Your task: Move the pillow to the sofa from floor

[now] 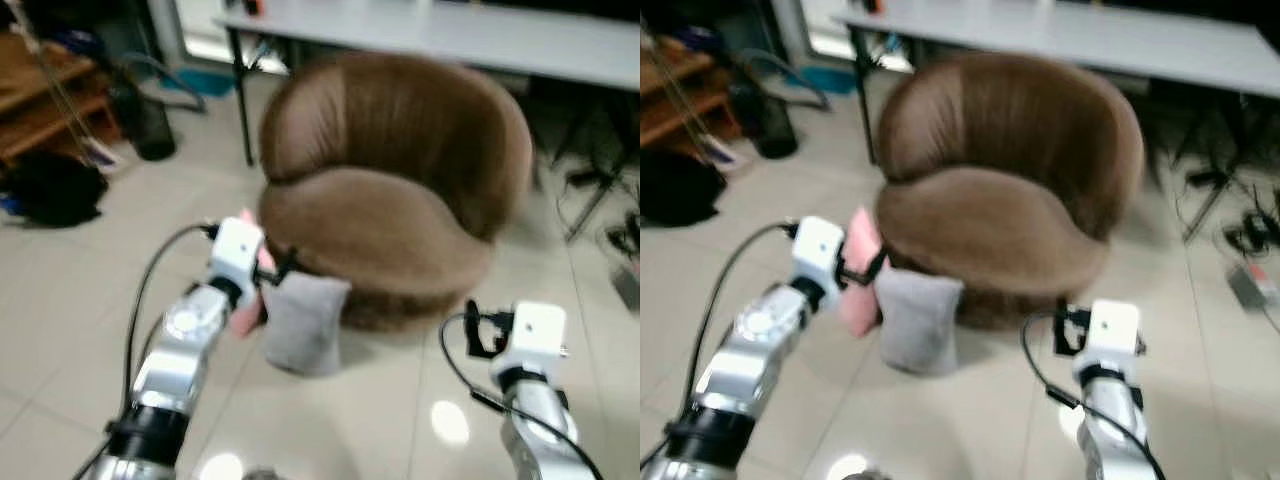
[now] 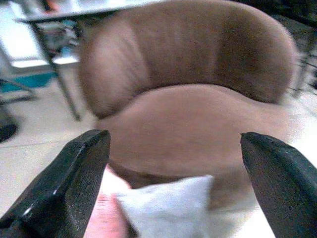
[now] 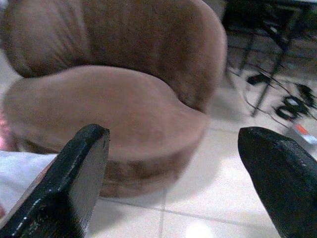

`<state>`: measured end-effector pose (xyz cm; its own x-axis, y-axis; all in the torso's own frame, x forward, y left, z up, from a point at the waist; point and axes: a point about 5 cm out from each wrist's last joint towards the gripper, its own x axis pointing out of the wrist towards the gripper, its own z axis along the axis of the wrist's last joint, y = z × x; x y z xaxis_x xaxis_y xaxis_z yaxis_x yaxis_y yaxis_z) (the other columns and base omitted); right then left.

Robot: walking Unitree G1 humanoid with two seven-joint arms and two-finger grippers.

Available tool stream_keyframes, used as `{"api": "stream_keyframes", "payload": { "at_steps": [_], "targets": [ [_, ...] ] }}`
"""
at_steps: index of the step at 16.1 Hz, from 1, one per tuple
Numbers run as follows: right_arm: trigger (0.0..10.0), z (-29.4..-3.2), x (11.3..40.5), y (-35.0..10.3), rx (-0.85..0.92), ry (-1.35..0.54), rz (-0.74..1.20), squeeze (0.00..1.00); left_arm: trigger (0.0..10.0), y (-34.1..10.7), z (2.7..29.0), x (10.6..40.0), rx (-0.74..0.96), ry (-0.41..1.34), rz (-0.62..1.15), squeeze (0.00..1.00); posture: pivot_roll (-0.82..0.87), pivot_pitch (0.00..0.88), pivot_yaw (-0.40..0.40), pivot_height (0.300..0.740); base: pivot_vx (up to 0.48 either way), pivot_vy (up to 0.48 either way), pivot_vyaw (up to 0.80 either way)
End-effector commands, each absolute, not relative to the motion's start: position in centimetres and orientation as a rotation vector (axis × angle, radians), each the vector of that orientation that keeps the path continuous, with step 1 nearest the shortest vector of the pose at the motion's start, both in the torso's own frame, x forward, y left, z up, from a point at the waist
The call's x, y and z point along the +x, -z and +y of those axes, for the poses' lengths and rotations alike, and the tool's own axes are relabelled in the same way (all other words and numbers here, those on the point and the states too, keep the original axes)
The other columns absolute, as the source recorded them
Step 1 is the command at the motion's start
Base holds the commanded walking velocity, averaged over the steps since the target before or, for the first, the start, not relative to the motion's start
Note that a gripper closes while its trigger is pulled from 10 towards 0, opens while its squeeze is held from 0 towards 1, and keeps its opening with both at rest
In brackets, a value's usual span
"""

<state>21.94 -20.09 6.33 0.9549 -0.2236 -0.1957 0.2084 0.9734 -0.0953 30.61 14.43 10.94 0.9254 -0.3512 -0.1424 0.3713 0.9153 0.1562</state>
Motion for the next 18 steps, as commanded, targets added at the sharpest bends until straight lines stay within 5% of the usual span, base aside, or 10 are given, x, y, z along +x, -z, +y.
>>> {"api": "stream_keyframes", "payload": {
  "at_steps": [1, 18],
  "targets": [
    [10.0, -20.62, 21.75, -6.33, -0.073, 0.242, 0.204, 0.00, 10.0, -11.44, 13.78, 30.56, 0.189, 0.400, 0.082, 0.00, -0.02, 0.000, -0.015, 0.740, 0.277, 0.000, 0.00],
    [10.0, -21.29, 22.28, -6.43, -0.041, 0.306, 0.207, 0.00, 10.0, -10.81, 13.63, 30.84, 0.226, 0.437, 0.089, 0.00, -0.03, 0.000, -0.016, 0.740, 0.412, 0.000, 0.00]
  ]
}}
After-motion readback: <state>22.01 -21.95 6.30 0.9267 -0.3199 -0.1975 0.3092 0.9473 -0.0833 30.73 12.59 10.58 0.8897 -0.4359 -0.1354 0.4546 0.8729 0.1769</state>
